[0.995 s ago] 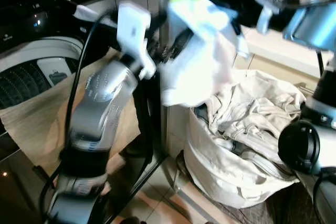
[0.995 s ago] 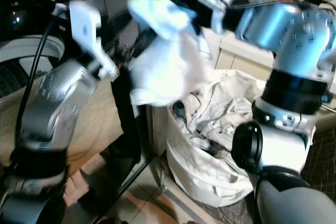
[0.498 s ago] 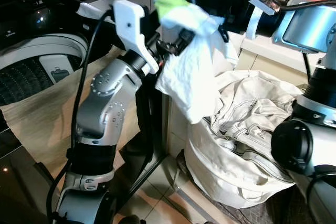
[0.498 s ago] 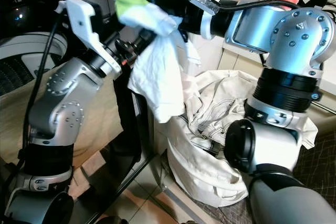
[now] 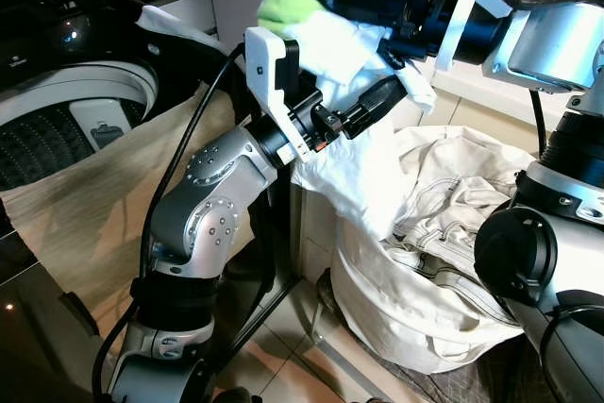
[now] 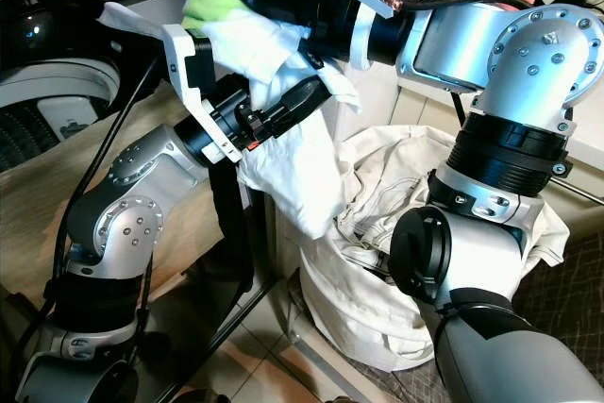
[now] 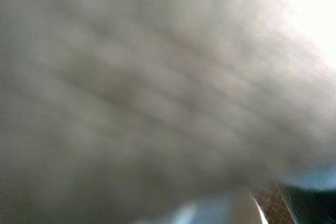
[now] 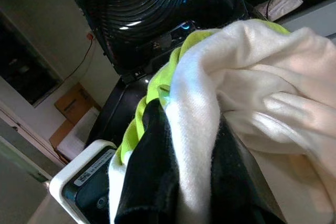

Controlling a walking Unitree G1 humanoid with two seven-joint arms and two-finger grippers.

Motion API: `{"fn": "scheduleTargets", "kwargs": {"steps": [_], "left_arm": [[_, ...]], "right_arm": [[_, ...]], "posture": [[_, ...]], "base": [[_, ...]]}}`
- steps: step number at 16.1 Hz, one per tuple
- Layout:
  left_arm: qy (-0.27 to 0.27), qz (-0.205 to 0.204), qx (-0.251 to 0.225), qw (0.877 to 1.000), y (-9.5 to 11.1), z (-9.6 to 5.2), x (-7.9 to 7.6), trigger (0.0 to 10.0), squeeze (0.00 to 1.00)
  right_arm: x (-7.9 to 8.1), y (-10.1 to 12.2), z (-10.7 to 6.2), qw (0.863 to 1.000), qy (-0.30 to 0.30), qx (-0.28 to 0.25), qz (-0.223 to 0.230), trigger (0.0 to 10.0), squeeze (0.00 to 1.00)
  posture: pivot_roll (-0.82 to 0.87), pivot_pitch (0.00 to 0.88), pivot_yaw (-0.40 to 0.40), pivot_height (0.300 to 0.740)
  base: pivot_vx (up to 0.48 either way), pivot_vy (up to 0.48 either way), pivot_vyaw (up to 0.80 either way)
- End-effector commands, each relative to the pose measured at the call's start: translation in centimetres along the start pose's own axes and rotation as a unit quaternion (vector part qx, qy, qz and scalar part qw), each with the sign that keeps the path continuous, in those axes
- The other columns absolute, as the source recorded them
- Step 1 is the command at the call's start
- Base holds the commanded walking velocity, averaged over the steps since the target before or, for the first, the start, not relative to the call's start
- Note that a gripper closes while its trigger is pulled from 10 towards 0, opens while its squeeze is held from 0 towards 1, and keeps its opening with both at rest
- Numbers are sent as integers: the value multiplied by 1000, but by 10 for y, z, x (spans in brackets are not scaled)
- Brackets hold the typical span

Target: Clothes washing

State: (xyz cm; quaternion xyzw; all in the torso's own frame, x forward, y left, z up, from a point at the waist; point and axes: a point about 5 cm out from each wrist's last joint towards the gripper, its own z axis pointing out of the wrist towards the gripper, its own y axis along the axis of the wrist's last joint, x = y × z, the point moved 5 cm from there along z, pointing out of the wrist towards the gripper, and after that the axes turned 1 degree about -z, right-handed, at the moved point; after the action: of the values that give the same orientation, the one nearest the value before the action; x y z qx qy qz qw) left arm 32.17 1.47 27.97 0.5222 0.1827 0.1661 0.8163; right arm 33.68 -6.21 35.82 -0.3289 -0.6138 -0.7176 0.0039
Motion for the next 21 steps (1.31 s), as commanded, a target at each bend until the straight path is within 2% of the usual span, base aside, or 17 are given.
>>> {"fn": "scheduleTargets", "kwargs": {"steps": [1, 2, 4, 8, 12, 21], "left_arm": [[15, 0, 9, 1000, -4, 3, 6, 0, 0], [29, 5, 11, 1000, -3, 2, 11, 0, 0], [31, 0, 10, 999, -2, 1, 13, 0, 0], [27, -7, 15, 1000, -5, -1, 11, 0, 0], [29, -20, -18, 999, 5, -1, 13, 0, 0], [10, -25, -19, 999, 7, -3, 10, 0, 0]], "right_arm": [[15, 7, 0, 1000, 20, -8, -20, 0, 0], [15, 7, 0, 1000, 20, -8, -20, 0, 0], [15, 7, 0, 1000, 21, -9, -19, 0, 0], [15, 7, -1, 1000, 20, -12, -16, 0, 0], [12, 10, -3, 1000, 14, -23, -8, 0, 0], [11, 11, -4, 999, 10, -31, -5, 0, 0]], "posture": [[-49, 0, 13, 740], [-49, 0, 13, 740], [-49, 0, 13, 740], [-47, 0, 14, 740], [-47, 0, 17, 740], [-47, 0, 25, 740]], "base": [[0, 0, 0], [0, 0, 0], [0, 0, 0], [0, 0, 0], [0, 0, 0], [0, 0, 0]]}}
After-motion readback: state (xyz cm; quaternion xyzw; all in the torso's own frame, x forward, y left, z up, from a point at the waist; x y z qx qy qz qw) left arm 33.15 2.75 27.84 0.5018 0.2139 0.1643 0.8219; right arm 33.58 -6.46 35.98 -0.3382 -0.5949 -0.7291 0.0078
